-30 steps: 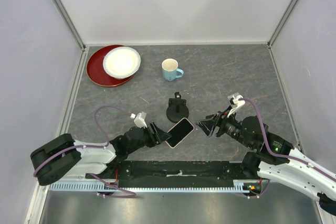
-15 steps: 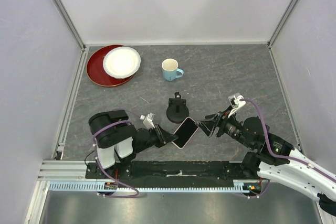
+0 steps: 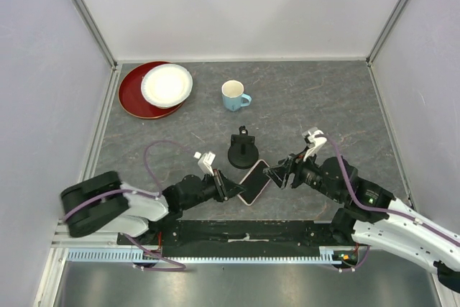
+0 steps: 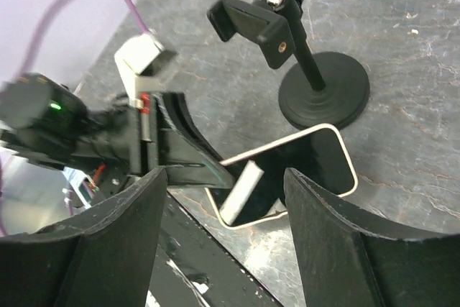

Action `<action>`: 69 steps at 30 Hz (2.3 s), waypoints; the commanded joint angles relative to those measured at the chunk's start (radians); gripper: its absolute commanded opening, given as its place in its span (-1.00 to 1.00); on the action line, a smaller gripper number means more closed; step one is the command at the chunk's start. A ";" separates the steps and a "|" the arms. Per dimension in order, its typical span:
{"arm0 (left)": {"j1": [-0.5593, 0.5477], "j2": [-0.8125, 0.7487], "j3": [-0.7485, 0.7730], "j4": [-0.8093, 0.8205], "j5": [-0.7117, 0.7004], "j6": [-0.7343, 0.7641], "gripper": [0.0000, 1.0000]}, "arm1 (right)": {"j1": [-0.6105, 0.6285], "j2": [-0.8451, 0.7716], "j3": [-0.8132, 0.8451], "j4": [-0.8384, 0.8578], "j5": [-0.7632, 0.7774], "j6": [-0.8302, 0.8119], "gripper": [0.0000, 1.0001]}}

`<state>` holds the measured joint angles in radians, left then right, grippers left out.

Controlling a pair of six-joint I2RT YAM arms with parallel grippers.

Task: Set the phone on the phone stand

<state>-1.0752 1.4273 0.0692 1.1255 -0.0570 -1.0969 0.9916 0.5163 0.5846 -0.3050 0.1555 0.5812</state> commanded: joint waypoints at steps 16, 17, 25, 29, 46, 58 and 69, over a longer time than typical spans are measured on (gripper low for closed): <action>0.006 -0.582 0.841 -1.619 0.249 0.801 -0.95 | 0.001 0.278 0.360 -0.167 -0.468 -0.453 0.60; 0.004 -0.579 0.872 -1.683 0.270 0.827 -0.95 | -0.002 0.315 0.385 -0.202 -0.487 -0.472 0.60; 0.006 -0.505 1.118 -1.917 0.410 1.023 -0.95 | 0.004 0.570 0.552 -0.265 -0.735 -0.610 0.52; 0.006 -0.493 1.176 -1.949 0.385 1.071 -0.95 | 0.019 0.623 0.572 -0.278 -0.902 -0.644 0.17; 0.030 -0.447 1.256 -1.790 0.200 1.033 -0.89 | 0.041 0.504 0.333 0.237 -0.681 -0.284 -1.00; 0.152 -0.587 1.155 -1.538 0.036 0.670 0.40 | 0.041 0.311 0.123 0.639 -0.217 -0.017 -1.00; 0.165 -0.740 0.885 -1.242 0.132 0.540 0.49 | 0.041 0.275 0.098 0.787 -0.263 0.054 -1.00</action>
<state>-0.9237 0.6735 0.9894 -0.2771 0.0200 -0.4686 1.0306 0.8249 0.6682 0.3065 -0.0708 0.5838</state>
